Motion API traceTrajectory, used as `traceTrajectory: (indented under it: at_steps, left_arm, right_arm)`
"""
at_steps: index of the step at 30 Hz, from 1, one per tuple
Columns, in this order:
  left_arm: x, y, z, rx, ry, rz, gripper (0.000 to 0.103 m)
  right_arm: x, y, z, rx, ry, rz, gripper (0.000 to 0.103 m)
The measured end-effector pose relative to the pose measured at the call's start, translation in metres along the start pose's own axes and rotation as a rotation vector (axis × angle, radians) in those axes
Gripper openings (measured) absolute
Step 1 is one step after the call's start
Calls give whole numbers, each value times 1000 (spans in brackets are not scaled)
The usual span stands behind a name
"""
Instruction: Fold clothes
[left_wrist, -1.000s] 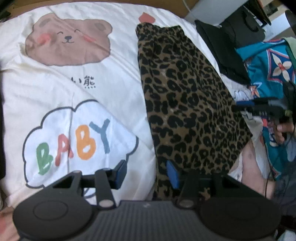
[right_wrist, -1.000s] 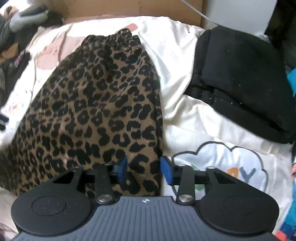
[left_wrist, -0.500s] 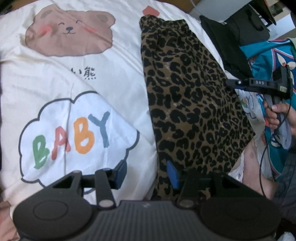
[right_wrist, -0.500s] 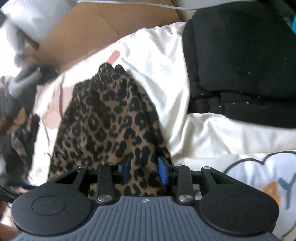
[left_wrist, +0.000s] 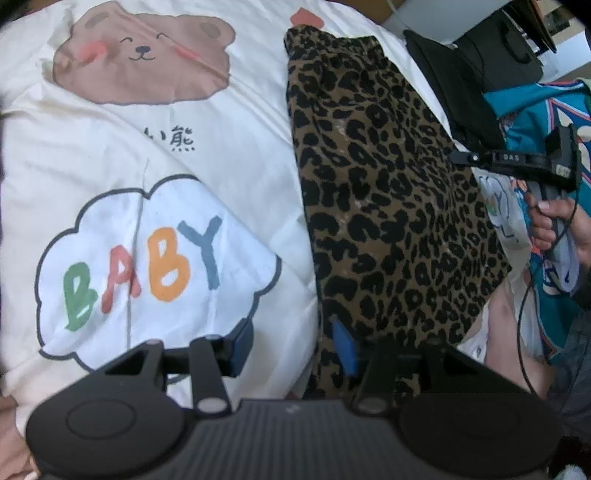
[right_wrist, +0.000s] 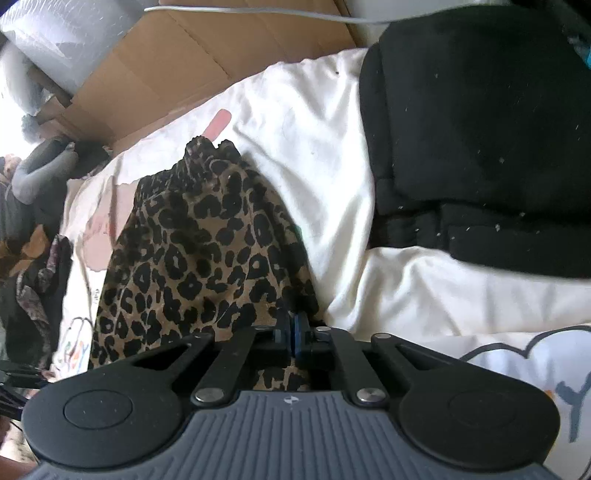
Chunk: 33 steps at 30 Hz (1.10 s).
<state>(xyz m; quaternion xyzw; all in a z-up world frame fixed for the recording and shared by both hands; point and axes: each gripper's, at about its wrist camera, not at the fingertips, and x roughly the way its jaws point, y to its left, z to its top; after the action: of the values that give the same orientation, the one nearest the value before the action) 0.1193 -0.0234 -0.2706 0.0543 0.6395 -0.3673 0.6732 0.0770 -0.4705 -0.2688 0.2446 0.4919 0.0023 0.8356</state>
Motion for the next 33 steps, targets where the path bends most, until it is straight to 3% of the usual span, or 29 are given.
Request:
traceTrajectory:
  at_steps: [6,16,22,23,25,28,30,33]
  left_arm:
    - [0,5,-5,1,2,-4,50]
    - [4,14,-9,9,35,-30,50]
    - [-6,21,-2,-10,-1,-24,49]
    - [-6,22,-1,-18,-1,-29,49]
    - [-4,22,1,-34,0,-42,49]
    - [-1,18,0,-26,19,-85,49]
    - [-3,18,-3,-39,24,-157,49]
    - [2,13,-6,-9,58,-162,48]
  right_arm:
    - [-9,2,-1,-13,-34,-36,0]
    - [0,-6,-5,13,-9,-87,0]
    - [-9,7,2,-41,-52,-95,3]
    - [-8,9,5,-38,-55,-90,4]
    - [-4,12,10,-31,-57,-86,14]
    - [8,21,18,-65,-58,-111,15]
    - [16,27,23,-89,-56,-123,15]
    - [24,33,29,-112,-59,-126,15]
